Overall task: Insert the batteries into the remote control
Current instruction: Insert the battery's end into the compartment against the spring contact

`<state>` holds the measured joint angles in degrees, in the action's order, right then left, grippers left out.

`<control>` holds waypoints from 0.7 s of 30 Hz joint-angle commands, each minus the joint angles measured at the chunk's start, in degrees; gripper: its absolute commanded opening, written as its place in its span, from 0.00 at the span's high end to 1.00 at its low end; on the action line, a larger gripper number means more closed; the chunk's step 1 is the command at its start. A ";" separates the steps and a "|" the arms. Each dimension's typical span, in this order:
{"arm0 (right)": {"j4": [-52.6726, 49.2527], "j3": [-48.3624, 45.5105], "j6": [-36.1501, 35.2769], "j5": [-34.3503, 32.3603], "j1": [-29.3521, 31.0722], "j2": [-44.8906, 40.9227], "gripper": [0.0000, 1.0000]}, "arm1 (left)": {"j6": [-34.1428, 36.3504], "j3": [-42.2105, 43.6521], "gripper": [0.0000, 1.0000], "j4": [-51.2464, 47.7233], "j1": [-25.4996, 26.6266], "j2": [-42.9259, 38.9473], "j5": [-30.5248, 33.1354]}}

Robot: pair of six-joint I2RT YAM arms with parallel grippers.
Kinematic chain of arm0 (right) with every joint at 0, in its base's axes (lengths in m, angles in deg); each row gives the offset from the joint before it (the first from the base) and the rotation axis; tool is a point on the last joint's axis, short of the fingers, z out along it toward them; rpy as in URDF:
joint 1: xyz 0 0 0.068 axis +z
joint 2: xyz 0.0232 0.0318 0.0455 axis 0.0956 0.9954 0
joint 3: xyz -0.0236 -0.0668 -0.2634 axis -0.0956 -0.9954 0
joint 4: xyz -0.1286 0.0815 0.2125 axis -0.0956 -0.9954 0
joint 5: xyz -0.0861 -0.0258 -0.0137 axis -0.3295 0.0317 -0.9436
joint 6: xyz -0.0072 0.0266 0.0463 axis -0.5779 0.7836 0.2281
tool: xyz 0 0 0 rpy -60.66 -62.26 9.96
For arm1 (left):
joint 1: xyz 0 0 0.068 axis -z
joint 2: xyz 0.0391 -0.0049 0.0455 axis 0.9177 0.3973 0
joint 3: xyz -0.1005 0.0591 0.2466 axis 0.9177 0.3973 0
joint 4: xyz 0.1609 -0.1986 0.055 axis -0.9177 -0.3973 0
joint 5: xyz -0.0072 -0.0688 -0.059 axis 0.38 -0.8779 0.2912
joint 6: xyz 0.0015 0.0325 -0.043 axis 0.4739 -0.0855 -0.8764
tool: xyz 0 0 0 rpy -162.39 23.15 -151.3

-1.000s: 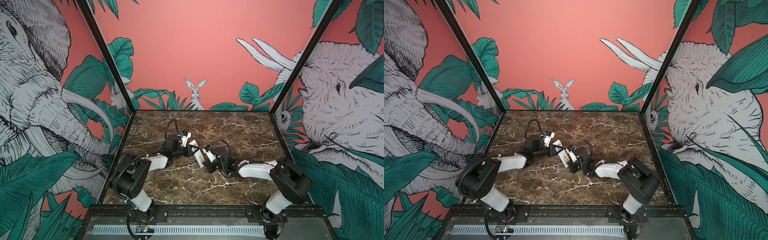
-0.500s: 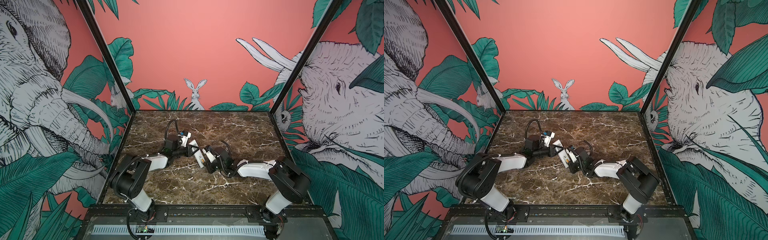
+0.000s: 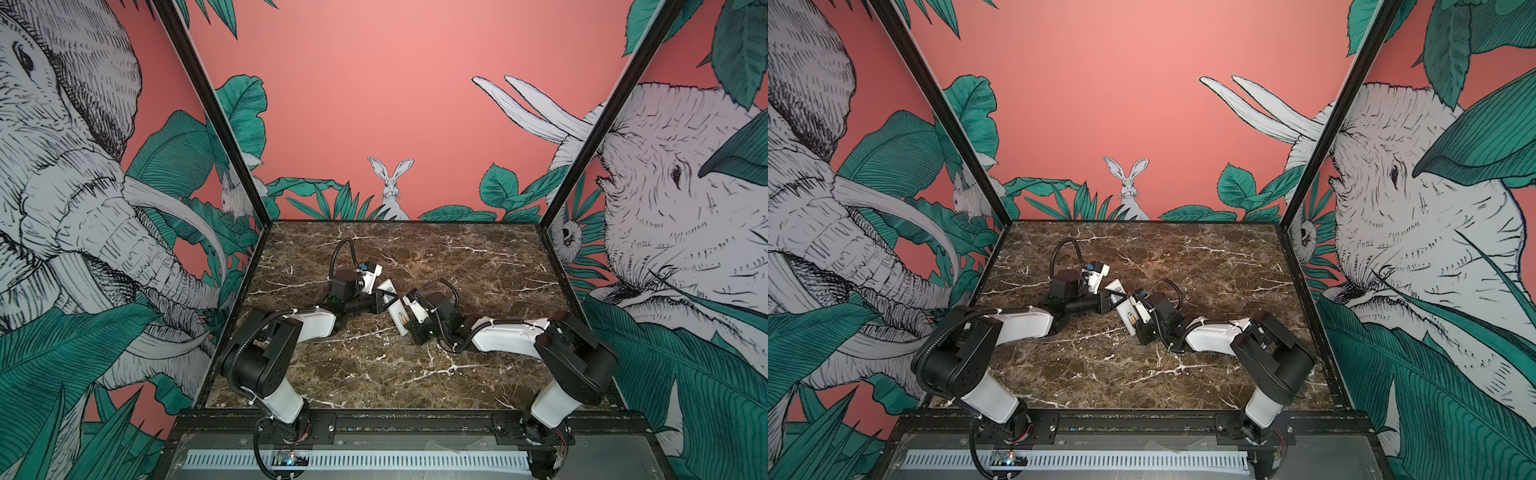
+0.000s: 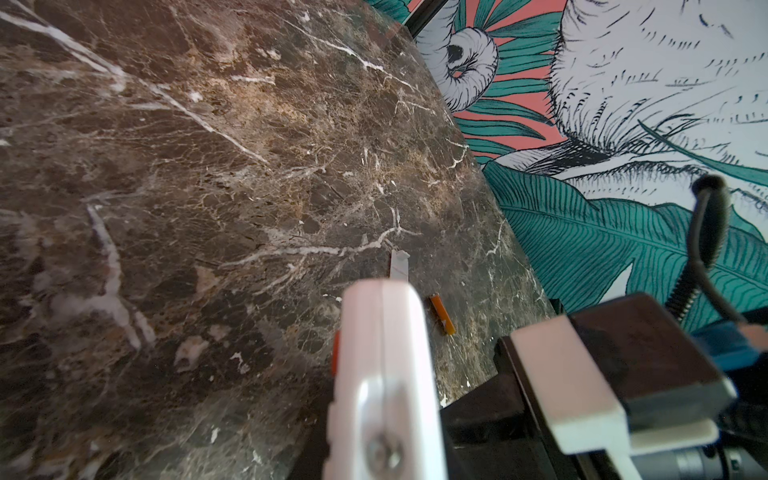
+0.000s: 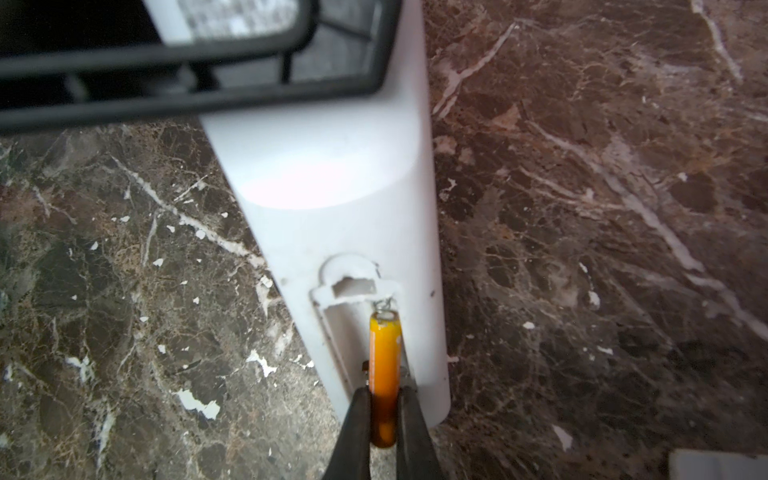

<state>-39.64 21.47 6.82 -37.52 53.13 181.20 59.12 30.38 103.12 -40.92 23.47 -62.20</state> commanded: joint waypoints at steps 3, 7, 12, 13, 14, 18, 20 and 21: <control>0.58 1.77 0.28 -2.25 0.18 1.66 0.91 | 1.37 -0.23 0.85 -2.29 -0.09 -0.43 0.60; 0.91 2.13 0.26 -3.03 0.18 2.01 0.92 | 1.31 -0.23 0.85 -2.28 -0.09 -0.46 0.54; 1.57 2.59 0.05 -3.47 0.18 2.69 0.92 | 1.51 -0.40 0.85 -2.60 -0.08 -0.49 0.35; 1.76 2.66 -0.09 -3.48 0.18 2.86 0.92 | 1.40 -0.41 0.85 -2.64 -0.11 -0.38 0.13; 1.94 2.79 -0.22 -3.50 0.18 3.10 0.92 | 1.38 -0.48 0.85 -2.55 -0.10 -0.23 -0.03; 2.47 3.35 -1.26 -3.90 0.19 3.95 0.92 | 0.96 -0.56 0.85 -2.38 -0.09 0.13 -0.63; 3.10 3.36 -1.84 -4.05 0.22 4.29 0.92 | 0.90 -0.58 0.85 -2.46 -0.09 0.14 -0.83; 3.47 3.35 -2.19 -4.24 0.18 4.39 0.92 | 0.95 -0.58 0.85 -2.42 -0.09 0.15 -0.92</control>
<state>-38.83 23.74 5.84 -39.44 53.26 183.69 59.21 29.95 103.14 -41.60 23.47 -61.35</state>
